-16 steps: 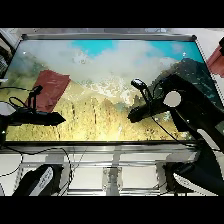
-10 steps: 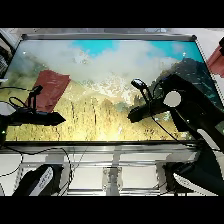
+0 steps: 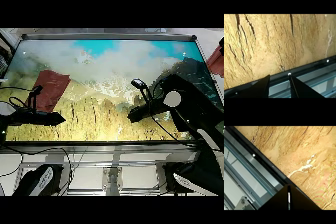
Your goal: Fold the clothes and pants, and hang the long-sleeved shirts on hangers.
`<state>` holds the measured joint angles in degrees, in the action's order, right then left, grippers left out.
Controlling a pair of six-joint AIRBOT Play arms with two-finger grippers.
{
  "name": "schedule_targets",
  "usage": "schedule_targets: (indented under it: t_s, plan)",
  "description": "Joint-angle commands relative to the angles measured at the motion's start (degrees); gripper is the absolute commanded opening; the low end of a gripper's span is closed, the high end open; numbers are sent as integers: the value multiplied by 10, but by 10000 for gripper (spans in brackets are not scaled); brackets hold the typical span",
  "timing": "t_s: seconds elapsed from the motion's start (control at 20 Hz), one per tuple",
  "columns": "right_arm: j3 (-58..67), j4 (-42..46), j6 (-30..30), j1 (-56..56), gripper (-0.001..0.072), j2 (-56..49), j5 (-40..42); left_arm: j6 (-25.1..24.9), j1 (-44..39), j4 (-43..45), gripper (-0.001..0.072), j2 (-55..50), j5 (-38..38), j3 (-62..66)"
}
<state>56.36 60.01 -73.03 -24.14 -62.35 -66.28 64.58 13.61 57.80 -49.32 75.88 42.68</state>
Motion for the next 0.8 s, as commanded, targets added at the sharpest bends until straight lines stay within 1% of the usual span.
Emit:
schedule_targets:
  t_s: [0.0, 0.15, 0.2, 0.25, 0.3, 0.35, 0.4, 0.45, 0.6, 0.65, 0.75]
  plan:
    - [0, 0, 0, -1, 12, 0, 4, 0, 1, 0, 295, 0, -3, 0]
    - [0, 0, 0, -1, 12, 0, 7, -1, 1, 1, 295, 0, -11, 0]
    - [0, 0, 0, -1, 12, 0, 12, -13, 1, 3, 295, -1, -13, 0]
    - [0, 0, 0, -1, 12, 0, 19, -45, 1, 10, 295, -3, -24, 0]
    - [0, 0, 0, -1, 12, 0, 28, -68, 1, 31, 294, -7, -50, 0]
    - [0, 0, 0, -1, 12, 0, 35, -59, 1, 57, 294, -12, -68, 0]
    - [0, 0, 0, -1, 12, 0, 38, -47, 1, 82, 277, -20, -83, 0]
    - [0, 0, 0, -1, 12, 0, 39, -46, 1, 98, 255, -28, -94, 0]
    - [0, 0, 0, -1, 12, 0, 40, -46, 1, 160, 247, -60, -132, 0]
    - [0, 0, 0, -1, 12, 0, 40, -46, 1, 186, 211, -70, -145, 0]
    - [0, 0, 0, -1, 12, 0, 40, -46, 1, 231, 203, -89, -153, 0]
